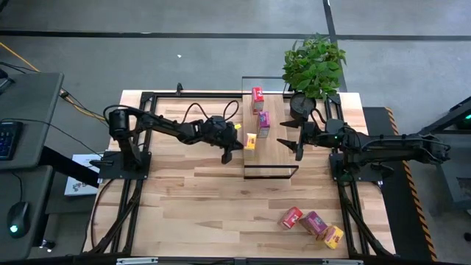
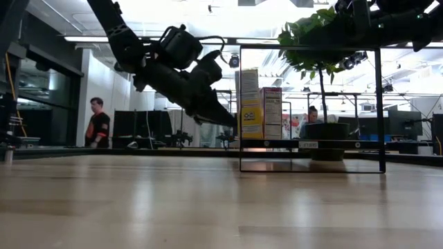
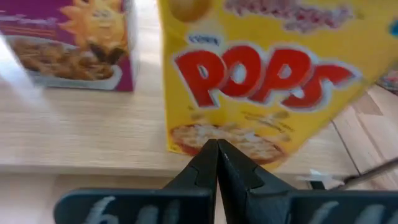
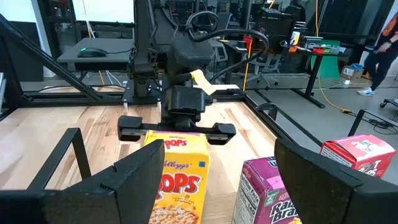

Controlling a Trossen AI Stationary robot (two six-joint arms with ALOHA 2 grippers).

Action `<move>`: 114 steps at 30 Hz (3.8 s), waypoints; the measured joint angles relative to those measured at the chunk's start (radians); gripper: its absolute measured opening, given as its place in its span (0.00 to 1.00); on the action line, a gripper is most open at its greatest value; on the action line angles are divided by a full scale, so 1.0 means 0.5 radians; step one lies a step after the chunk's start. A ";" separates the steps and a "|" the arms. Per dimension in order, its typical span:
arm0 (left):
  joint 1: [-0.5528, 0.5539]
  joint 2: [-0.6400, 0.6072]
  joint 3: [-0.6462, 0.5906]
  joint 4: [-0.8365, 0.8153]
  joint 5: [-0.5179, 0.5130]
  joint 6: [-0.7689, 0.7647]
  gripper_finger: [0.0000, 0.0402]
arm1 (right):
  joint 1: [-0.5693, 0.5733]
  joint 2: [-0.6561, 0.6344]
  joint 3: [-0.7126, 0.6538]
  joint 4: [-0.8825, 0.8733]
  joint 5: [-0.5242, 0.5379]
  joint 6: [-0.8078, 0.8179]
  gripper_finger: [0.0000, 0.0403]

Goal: Stack cereal on shelf
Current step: Adjust the yellow cereal box on the shelf

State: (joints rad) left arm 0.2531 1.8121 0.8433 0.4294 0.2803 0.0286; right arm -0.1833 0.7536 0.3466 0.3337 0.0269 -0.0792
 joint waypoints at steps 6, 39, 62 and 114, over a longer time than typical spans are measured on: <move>-0.050 -0.001 0.000 -0.009 -0.029 -0.038 0.00 | 0.000 0.000 0.000 -0.001 0.000 0.000 0.74; -0.072 -0.001 0.062 0.101 -0.168 0.124 0.00 | 0.000 0.000 0.000 -0.003 0.000 0.000 0.74; -0.089 0.147 0.155 0.183 -0.173 -0.036 0.00 | -0.001 0.000 0.000 -0.020 0.000 0.000 0.74; -0.188 0.232 0.223 0.220 -0.319 -0.051 0.00 | 0.000 -0.001 0.000 -0.030 0.002 0.000 0.74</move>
State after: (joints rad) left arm 0.1589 1.9280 0.9546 0.5392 0.1207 0.0032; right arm -0.1834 0.7532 0.3466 0.3187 0.0277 -0.0792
